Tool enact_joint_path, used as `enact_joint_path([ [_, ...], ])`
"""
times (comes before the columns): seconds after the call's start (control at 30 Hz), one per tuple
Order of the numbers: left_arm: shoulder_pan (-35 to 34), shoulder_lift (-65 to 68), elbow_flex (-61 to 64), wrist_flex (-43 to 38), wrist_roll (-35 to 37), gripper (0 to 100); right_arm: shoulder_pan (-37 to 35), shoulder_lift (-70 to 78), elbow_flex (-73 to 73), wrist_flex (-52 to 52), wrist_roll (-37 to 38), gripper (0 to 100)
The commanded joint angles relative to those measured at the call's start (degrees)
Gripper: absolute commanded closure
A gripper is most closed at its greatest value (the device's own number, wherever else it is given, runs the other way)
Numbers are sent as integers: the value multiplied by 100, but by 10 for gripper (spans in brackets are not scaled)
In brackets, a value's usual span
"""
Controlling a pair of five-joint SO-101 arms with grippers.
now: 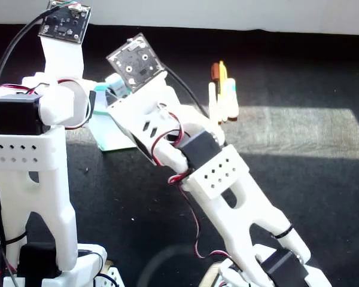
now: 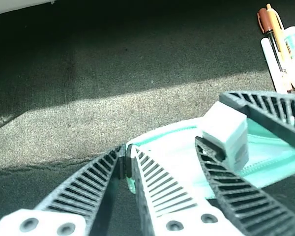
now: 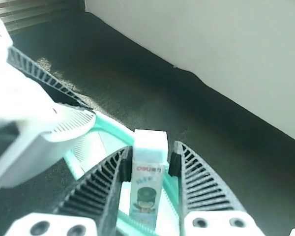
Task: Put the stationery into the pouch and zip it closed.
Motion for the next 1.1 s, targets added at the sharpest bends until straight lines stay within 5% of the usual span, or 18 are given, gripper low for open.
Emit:
enact_joint_path([
  [0.0, 48, 110, 171, 44, 35, 991, 92, -338, -57, 110, 35, 868],
  [0.47, 48, 110, 180, 62, 35, 991, 119, -822, -75, 119, 44, 868],
  [0.83, 48, 101, 224, 62, 35, 991, 2598, -1112, -778, 1138, 26, 945],
  [1.07, 48, 101, 233, 70, 35, 991, 3178, 180, 374, 1147, 26, 962],
])
